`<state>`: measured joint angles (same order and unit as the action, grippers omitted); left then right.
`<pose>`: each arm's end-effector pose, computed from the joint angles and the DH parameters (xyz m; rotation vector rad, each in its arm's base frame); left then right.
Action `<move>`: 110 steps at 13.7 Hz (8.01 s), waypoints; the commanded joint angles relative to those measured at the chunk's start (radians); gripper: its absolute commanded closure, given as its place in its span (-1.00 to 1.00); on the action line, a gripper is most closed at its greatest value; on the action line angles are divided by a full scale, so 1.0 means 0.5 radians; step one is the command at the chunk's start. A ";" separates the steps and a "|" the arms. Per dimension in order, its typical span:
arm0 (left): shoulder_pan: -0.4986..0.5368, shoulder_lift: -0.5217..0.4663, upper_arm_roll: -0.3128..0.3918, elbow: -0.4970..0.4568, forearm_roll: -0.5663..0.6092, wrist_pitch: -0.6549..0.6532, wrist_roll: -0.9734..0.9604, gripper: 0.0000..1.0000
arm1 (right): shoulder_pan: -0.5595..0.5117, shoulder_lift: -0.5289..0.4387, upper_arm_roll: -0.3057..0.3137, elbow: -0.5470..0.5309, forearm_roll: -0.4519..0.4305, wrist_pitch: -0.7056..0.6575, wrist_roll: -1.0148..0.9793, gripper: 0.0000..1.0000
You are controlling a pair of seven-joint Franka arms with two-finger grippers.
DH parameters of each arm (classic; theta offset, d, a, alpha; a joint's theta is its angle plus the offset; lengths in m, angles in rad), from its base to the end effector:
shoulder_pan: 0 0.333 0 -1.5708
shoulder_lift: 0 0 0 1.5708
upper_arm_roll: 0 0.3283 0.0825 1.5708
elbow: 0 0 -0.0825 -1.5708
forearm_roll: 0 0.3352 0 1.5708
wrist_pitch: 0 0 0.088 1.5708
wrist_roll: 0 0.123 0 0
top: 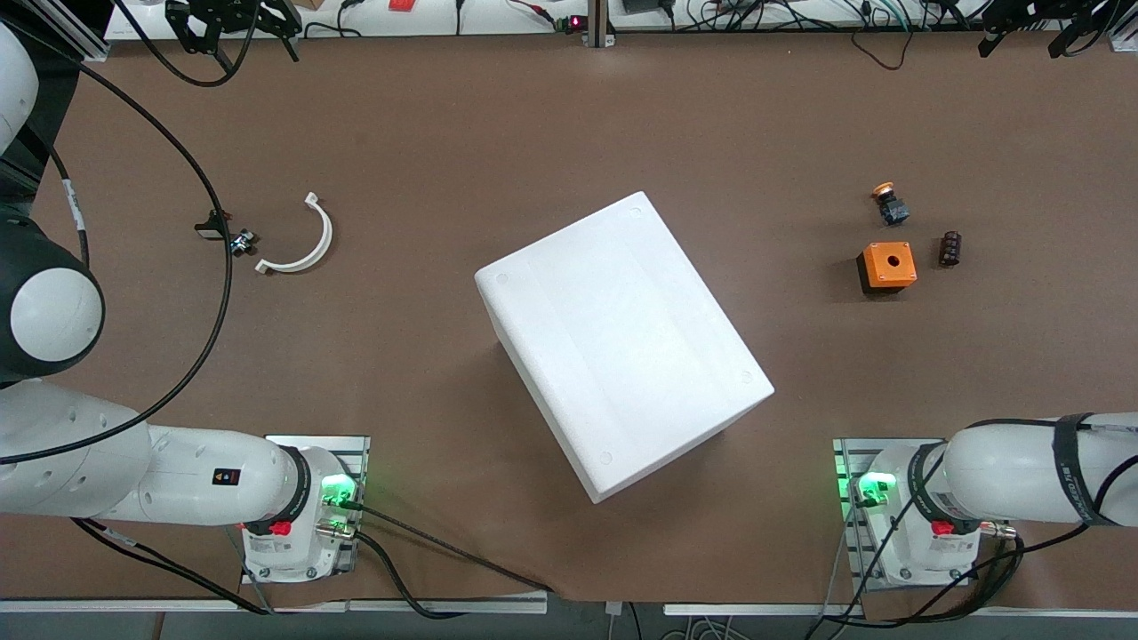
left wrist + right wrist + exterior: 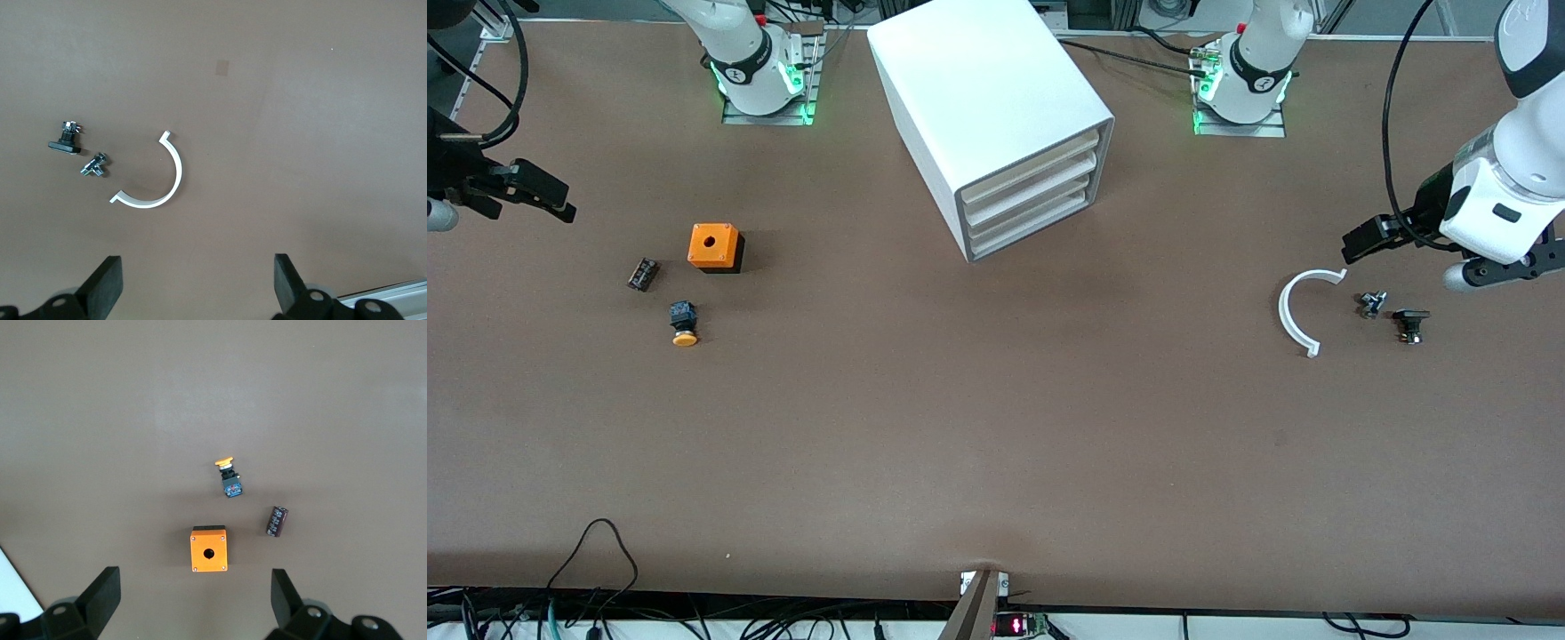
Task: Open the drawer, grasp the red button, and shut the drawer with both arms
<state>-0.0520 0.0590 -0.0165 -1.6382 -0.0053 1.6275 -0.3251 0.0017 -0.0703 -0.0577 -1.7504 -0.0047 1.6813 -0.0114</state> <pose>0.5226 -0.0362 0.5666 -3.1064 -0.4015 0.1090 0.4888 -0.0289 0.5888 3.1402 -0.0690 0.0017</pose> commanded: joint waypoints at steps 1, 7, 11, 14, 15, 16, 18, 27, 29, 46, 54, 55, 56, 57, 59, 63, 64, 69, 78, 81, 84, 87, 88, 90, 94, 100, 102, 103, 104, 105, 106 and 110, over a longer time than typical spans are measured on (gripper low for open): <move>-0.003 0.048 -0.004 0.086 0.044 -0.061 0.037 -1.00 | -0.019 0.018 0.017 0.040 -0.009 -0.012 -0.026 -1.00; -0.003 0.048 -0.004 0.089 0.041 -0.061 0.037 -1.00 | -0.019 0.021 0.014 0.046 -0.006 -0.022 -0.023 -1.00; -0.003 0.048 -0.004 0.086 0.041 -0.061 0.037 -1.00 | -0.022 0.048 0.014 0.058 0.006 0.021 -0.020 -1.00; -0.003 0.048 -0.004 0.086 0.038 -0.064 0.027 -1.00 | 0.006 0.165 0.020 0.126 0.006 0.024 -0.002 -1.00; -0.003 0.048 -0.004 0.086 0.038 -0.064 0.030 -1.00 | 0.015 0.196 0.020 0.135 0.006 0.024 -0.002 -1.00; -0.003 0.048 -0.004 0.089 0.041 -0.064 0.033 -1.00 | 0.036 0.226 0.020 0.135 0.006 0.024 -0.011 -1.00; -0.003 0.048 -0.004 0.089 0.041 -0.064 0.037 -1.00 | 0.113 0.309 0.020 0.150 -0.003 0.027 -0.017 -1.00; 0.006 0.045 -0.004 0.089 0.041 -0.064 0.046 -1.00 | 0.153 0.414 0.017 0.276 0.006 0.000 -0.090 -1.00; -0.034 0.017 0.018 0.061 0.029 -0.058 0.049 -1.00 | 0.184 0.411 0.020 0.279 0.006 0.000 -0.066 -1.00; -0.074 0.489 -0.473 -0.862 -1.240 0.340 0.729 -1.00 | 0.386 0.414 0.023 0.350 -0.006 0.024 -0.290 -1.00; -0.102 0.511 -0.773 -1.031 -1.462 0.524 1.254 -1.00 | 0.475 0.496 0.020 0.420 -0.073 0.055 -0.272 -1.00; -0.102 0.514 -0.804 -1.034 -1.462 0.582 1.258 -0.92 | 0.506 0.509 0.023 0.427 -0.073 0.067 -0.272 -1.00; -0.108 0.517 -0.811 -1.046 -1.462 0.625 1.258 -0.92 | 0.527 0.518 0.023 0.430 -0.073 0.101 -0.275 -1.00; -0.120 0.523 -0.811 -1.052 -1.462 0.638 1.258 -0.92 | 0.543 0.536 0.023 0.436 -0.067 0.144 -0.275 -1.00; -0.129 0.548 -0.814 -1.101 -1.462 0.714 1.258 -0.92 | 0.634 0.549 0.023 0.448 -0.073 0.168 -0.275 -1.00; -0.166 0.551 -0.814 -1.120 -1.468 0.752 1.255 -0.80 | 0.840 0.586 0.020 0.525 -0.055 0.193 -0.244 -1.00; -0.163 0.554 -0.814 -1.120 -1.465 0.752 1.255 -0.69 | 0.874 0.586 0.020 0.528 -0.049 0.196 -0.256 -1.00; -0.123 0.523 -0.768 -1.080 -1.450 0.819 1.248 1.00 | 1.018 0.616 0.127 0.531 0.006 0.242 -0.446 -1.00; -0.099 0.508 -0.443 -0.918 -1.428 0.963 1.242 0.85 | 1.092 0.711 0.385 0.546 -0.012 0.619 -0.808 -1.00; -0.098 0.502 -0.400 -0.865 -1.333 0.966 1.233 -0.48 | 1.162 0.870 0.441 0.739 -0.089 0.635 -0.839 -1.00; -0.083 0.480 -0.394 -0.865 -1.333 0.966 1.252 -1.00 | 1.221 1.024 0.496 0.822 -0.083 0.641 -0.928 -1.00; -0.083 0.447 -0.357 -0.859 -1.330 0.979 1.248 -1.00 | 1.273 1.153 0.520 0.822 -0.092 0.641 -1.191 -1.00; -0.083 0.413 -0.326 -0.838 -1.324 1.015 1.233 -1.00 | 1.303 1.202 0.520 0.822 -0.125 0.635 -1.347 -1.00; -0.071 0.297 -0.143 -0.789 -1.293 1.028 1.251 -1.00 | 1.340 1.254 0.520 0.822 -0.178 0.626 -1.502 -1.00; 0.005 0.094 -0.022 -0.715 -1.260 1.013 1.242 -1.00 | 1.435 1.334 0.517 0.829 -0.202 0.653 -1.493 -1.00; 0.101 -0.161 0.054 -0.372 -0.448 0.382 1.221 -1.00 | 1.558 1.536 0.511 1.022 -0.227 0.666 -1.456 -1.00; 0.104 -0.225 0.061 -0.313 -0.285 0.219 1.172 -1.00 | 1.574 1.567 0.511 1.028 -0.227 0.681 -1.419 -1.00; 0.104 -0.250 0.061 -0.289 -0.187 0.148 1.108 -1.00 | 1.577 1.579 0.511 1.028 -0.230 0.714 -1.383 -1.00; 0.101 -0.256 0.051 -0.286 -0.083 0.120 1.031 -1.00 | 1.583 1.607 0.508 1.028 -0.230 0.742 -1.328 -1.00; 0.101 -0.253 0.033 -0.289 -0.009 0.114 0.946 -1.00 | 1.595 1.619 0.508 1.028 -0.233 0.764 -1.294 -1.00; 0.101 -0.250 0.033 -0.289 0.013 0.111 0.866 -1.00 | 1.598 1.641 0.505 1.028 -0.236 0.788 -1.290 -1.00; 0.073 -0.216 0.024 -0.276 0.047 0.068 0.608 -1.00 | 1.610 1.662 0.505 1.028 -0.236 0.797 -1.281 -1.00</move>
<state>-0.0075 -0.0635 0.0025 -1.7953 -0.0132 1.6899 0.0464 0.7948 0.7404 0.1979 -1.2704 -0.1016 2.0824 -0.6723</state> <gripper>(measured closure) 0.000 0.000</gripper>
